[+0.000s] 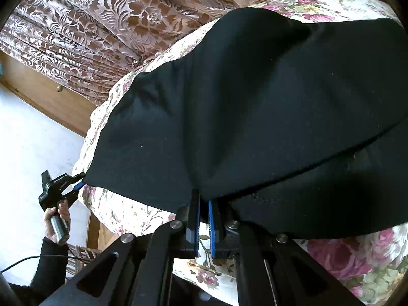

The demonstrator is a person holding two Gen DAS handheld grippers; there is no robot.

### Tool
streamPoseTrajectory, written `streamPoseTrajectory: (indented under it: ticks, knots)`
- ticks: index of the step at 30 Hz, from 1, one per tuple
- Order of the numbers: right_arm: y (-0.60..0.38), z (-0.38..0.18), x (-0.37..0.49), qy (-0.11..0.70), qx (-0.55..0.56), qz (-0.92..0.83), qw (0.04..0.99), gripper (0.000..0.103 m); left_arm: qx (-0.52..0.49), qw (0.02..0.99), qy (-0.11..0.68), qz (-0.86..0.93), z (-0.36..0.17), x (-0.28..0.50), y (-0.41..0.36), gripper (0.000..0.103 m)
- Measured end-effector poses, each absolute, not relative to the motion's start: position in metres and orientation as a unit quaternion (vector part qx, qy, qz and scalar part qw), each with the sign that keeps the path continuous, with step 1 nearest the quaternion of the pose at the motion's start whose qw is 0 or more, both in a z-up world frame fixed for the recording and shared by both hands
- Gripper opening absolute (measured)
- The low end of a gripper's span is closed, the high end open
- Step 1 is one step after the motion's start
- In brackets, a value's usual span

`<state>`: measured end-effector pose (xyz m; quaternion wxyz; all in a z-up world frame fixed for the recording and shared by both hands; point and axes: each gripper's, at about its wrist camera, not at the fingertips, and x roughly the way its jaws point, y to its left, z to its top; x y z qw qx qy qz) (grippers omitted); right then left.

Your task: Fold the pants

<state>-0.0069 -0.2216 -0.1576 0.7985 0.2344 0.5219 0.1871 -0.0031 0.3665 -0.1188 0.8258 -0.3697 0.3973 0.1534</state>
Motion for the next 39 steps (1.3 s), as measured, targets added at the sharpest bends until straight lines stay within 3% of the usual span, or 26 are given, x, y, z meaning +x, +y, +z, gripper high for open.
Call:
streamPoseTrajectory:
  ticks: [4,8,11,13,21,29,35,36,37,39]
  knots:
    - [-0.22,-0.161,-0.008,0.523,0.234,0.187,0.798,0.006,-0.328,0.853,0.37,0.167,-0.098,-0.014,0.363,0.022]
    - [-0.222,-0.161,-0.009,0.525,0.24,0.188,0.795,0.006,-0.256,0.882,0.38,0.111,-0.085,0.003,0.31,0.023]
    - [-0.23,-0.157,-0.011,0.522,0.26,0.197,0.788,0.018,-0.202,0.893,0.398,0.047,-0.085,0.023,0.252,0.023]
    - [-0.24,-0.15,-0.014,0.515,0.264,0.192,0.792,0.039,-0.163,0.897,0.41,0.004,-0.087,0.032,0.211,0.023]
    - [-0.377,-0.13,-0.03,0.443,0.35,0.026,0.825,0.048,-0.081,0.875,0.459,-0.131,-0.108,0.044,0.083,0.024]
    - [-0.51,-0.146,0.005,0.389,0.426,-0.127,0.807,0.042,-0.035,0.861,0.474,-0.183,-0.113,0.035,0.03,0.024]
    - [-0.528,-0.156,0.048,0.4,0.426,-0.148,0.798,0.038,-0.033,0.854,0.483,-0.19,-0.114,0.041,0.021,0.026]
    - [-0.527,-0.156,0.053,0.4,0.422,-0.15,0.799,0.032,-0.035,0.853,0.483,-0.193,-0.114,0.041,0.02,0.026]
    - [-0.528,-0.154,0.058,0.4,0.416,-0.152,0.802,0.018,-0.036,0.853,0.483,-0.197,-0.113,0.042,0.019,0.026]
    - [-0.529,-0.151,0.062,0.41,0.401,-0.158,0.804,0.012,-0.029,0.852,0.478,-0.21,-0.111,0.041,0.013,0.026]
